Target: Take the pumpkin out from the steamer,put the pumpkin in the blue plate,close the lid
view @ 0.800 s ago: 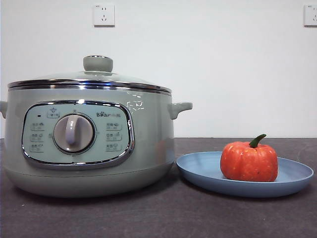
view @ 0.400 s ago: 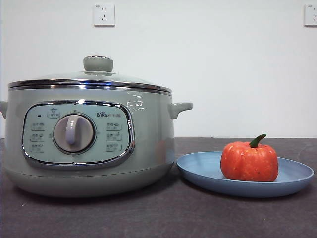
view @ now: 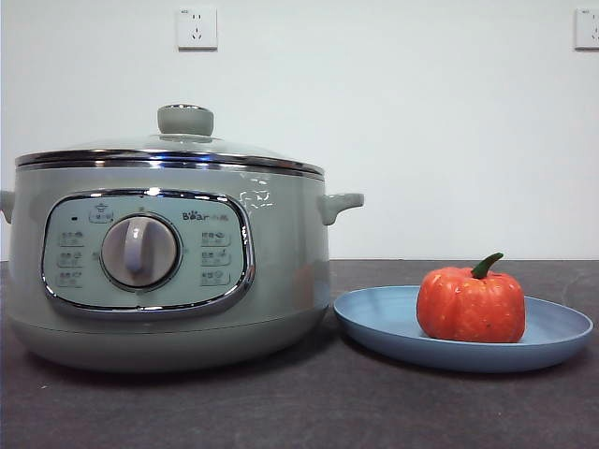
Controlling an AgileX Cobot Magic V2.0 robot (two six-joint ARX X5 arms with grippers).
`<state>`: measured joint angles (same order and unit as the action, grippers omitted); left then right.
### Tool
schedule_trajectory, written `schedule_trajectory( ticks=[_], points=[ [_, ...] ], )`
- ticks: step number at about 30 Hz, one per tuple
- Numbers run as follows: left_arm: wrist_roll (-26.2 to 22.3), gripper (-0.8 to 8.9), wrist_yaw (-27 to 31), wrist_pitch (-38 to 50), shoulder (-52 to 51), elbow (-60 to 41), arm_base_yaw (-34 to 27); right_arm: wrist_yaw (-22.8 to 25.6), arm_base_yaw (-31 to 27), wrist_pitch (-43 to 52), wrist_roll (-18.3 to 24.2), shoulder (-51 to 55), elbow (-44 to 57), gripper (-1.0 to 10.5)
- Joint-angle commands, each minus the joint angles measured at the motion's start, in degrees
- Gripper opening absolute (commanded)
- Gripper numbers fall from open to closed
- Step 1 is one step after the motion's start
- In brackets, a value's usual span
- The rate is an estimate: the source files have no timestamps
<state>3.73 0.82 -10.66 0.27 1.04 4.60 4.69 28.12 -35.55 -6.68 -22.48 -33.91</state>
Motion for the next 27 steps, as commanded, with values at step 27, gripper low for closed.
schedule_trajectory(
  ticks=[27],
  points=[
    [0.6, -0.03, -0.3, 0.2, -0.2, -0.9, -0.2, -18.4, -31.2, 15.8, 21.2, 12.1, 9.6, 0.0]
  ],
)
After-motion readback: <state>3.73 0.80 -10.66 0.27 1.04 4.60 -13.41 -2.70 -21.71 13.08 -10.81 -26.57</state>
